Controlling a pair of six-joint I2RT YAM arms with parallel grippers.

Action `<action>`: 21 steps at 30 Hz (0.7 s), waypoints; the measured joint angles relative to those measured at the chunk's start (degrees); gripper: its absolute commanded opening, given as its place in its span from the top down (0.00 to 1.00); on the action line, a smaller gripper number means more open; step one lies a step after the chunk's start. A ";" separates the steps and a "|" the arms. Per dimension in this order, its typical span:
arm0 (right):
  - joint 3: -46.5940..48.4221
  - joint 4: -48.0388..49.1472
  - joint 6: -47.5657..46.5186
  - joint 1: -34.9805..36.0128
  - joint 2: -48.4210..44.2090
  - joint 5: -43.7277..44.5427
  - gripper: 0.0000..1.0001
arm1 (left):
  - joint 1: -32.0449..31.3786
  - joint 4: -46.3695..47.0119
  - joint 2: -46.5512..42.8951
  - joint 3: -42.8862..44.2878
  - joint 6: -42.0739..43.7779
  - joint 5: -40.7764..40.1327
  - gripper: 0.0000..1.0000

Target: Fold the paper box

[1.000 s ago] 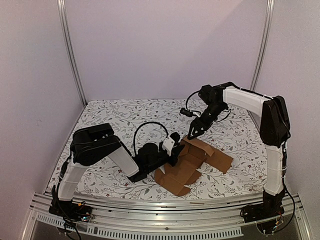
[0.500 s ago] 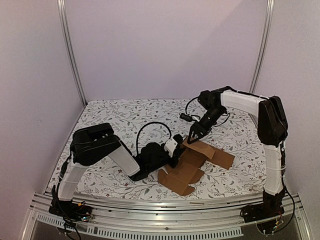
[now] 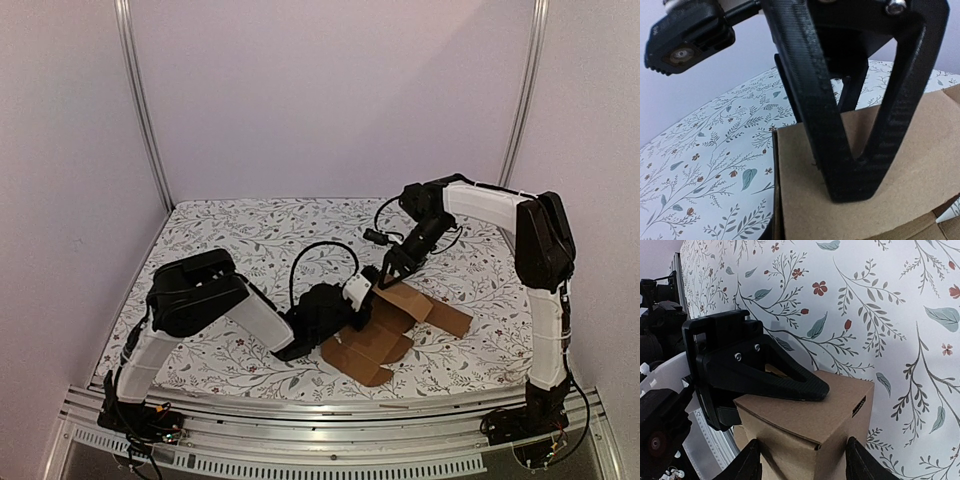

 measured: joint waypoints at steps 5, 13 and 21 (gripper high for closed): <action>1.09 -1.38 0.09 -0.68 0.92 -1.07 0.44 | -0.94 -0.63 0.48 1.03 1.60 -2.99 0.87; 2.01 -2.78 0.20 -0.83 1.77 -1.95 0.43 | -1.20 -1.05 0.52 1.22 1.53 -3.41 0.79; 2.12 -3.82 0.22 -0.98 1.99 -2.29 0.43 | -1.22 -2.84 1.07 4.13 1.57 -3.54 0.86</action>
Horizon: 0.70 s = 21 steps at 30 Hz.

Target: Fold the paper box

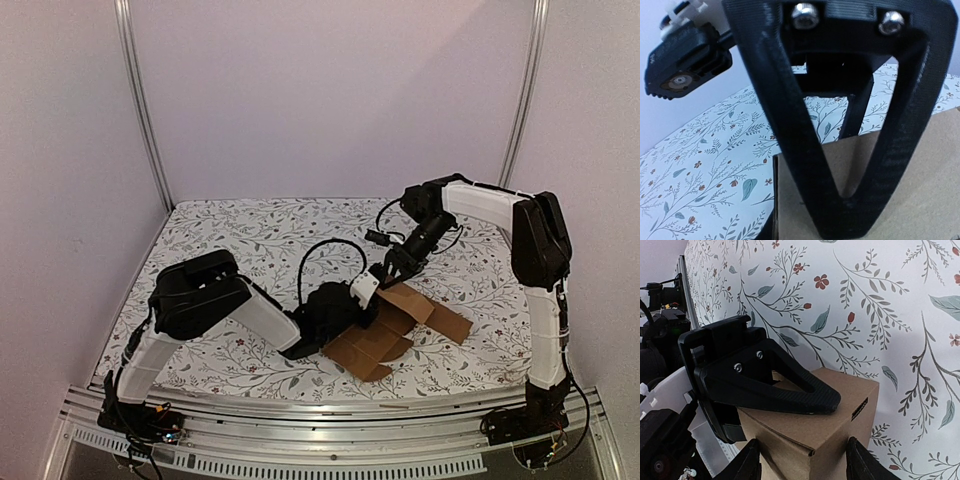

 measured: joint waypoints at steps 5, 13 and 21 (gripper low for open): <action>0.46 -0.61 0.04 -0.46 0.35 -0.02 0.43 | -0.11 -1.84 0.57 1.68 -0.13 -0.87 0.75; 1.33 -1.62 -0.04 -0.44 1.05 -0.33 0.43 | -0.09 -0.59 0.31 -2.12 -1.44 -0.04 0.80; 1.73 -1.64 0.00 -0.35 1.20 -0.46 0.43 | -0.11 -1.70 0.24 -1.55 -2.36 0.63 0.80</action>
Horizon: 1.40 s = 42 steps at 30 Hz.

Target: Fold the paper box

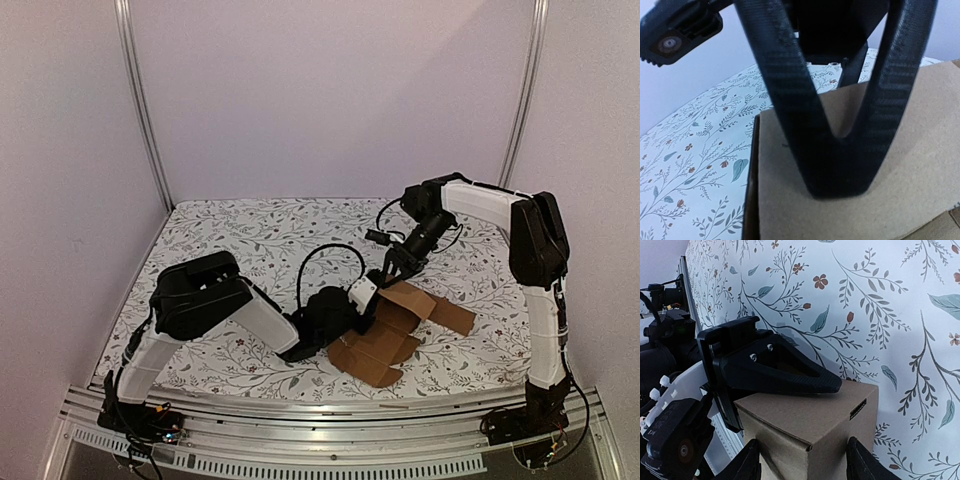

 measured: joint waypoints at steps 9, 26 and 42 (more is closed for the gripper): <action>0.00 -1.40 0.20 -0.11 0.44 -0.81 0.42 | -0.13 -2.21 1.51 3.65 -2.64 -0.96 0.95; 0.28 -2.97 3.15 -0.76 1.81 -5.46 0.39 | -4.90 -3.89 3.28 6.58 -9.51 -19.76 0.85; 1.20 -4.72 4.09 0.94 3.45 -7.04 0.38 | -4.90 5.64 3.21 -0.22 -6.95 -16.83 0.83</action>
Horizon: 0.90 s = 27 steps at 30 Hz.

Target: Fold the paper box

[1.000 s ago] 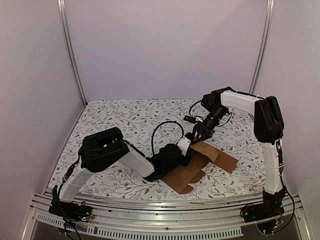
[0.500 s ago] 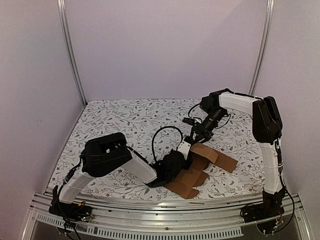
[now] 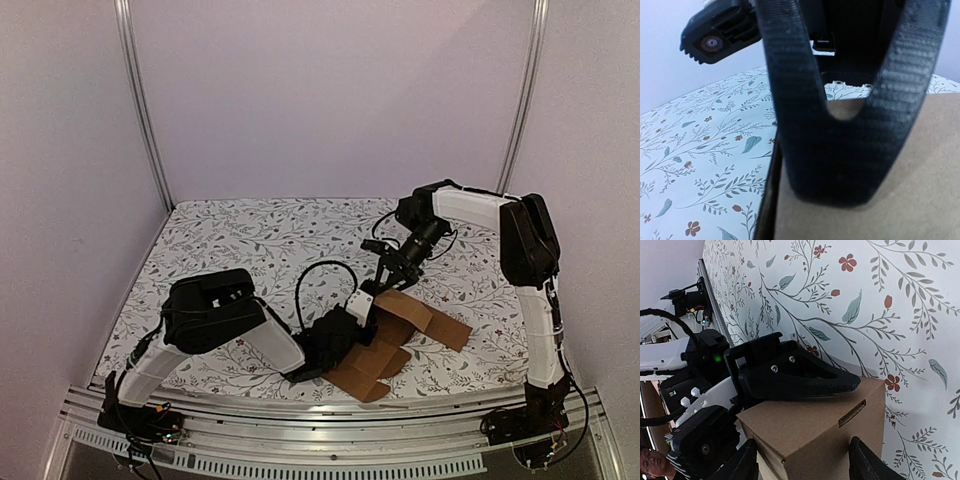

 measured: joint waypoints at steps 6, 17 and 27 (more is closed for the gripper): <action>0.00 -0.04 -0.46 0.22 0.26 -0.52 0.36 | 0.00 4.57 -0.02 -2.62 0.33 0.26 0.81; 0.00 -0.07 -1.20 0.24 0.26 -0.44 0.35 | 0.35 3.85 -1.90 -2.64 -0.79 3.69 0.81; -0.07 -0.11 -1.36 0.22 0.26 -0.42 0.35 | 0.81 0.96 -2.47 -1.44 -2.19 4.35 0.96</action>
